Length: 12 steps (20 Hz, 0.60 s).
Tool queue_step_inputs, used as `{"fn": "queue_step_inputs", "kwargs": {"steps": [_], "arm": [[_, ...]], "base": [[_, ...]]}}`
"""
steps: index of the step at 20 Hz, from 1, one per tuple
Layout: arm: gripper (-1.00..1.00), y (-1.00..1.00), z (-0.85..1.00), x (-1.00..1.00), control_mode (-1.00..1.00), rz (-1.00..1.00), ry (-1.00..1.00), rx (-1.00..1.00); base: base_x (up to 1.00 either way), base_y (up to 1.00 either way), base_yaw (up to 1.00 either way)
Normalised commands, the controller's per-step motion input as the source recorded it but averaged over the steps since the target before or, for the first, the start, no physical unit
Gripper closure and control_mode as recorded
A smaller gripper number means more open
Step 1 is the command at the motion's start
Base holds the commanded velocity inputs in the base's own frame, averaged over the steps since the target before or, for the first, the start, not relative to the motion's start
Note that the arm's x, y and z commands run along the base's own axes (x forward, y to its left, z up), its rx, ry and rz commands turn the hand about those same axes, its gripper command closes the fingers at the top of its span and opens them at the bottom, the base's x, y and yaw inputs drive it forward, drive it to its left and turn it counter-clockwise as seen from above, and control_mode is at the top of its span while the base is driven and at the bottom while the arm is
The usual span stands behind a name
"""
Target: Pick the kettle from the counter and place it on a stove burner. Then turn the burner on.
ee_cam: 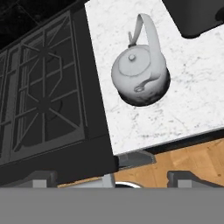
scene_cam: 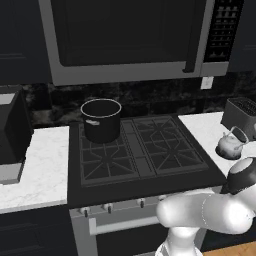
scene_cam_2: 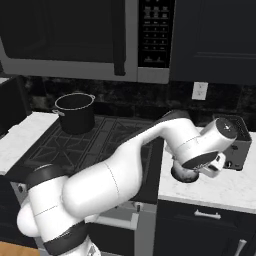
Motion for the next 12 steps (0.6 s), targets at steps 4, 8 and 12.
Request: {"fn": "queue_step_inputs", "kwargs": {"steps": [4,8,12], "arm": [[-1.0,-0.13,-0.09,0.0,-1.0,0.0,0.0,0.05],[-1.0,-0.02,-0.08,0.0,-1.0,0.0,0.0,0.01],[-1.0,0.0,-0.01,0.0,-1.0,0.0,0.0,0.02]], "base": [[0.0,0.0,0.0],[0.0,0.0,0.0],[0.0,0.0,0.0]]}}
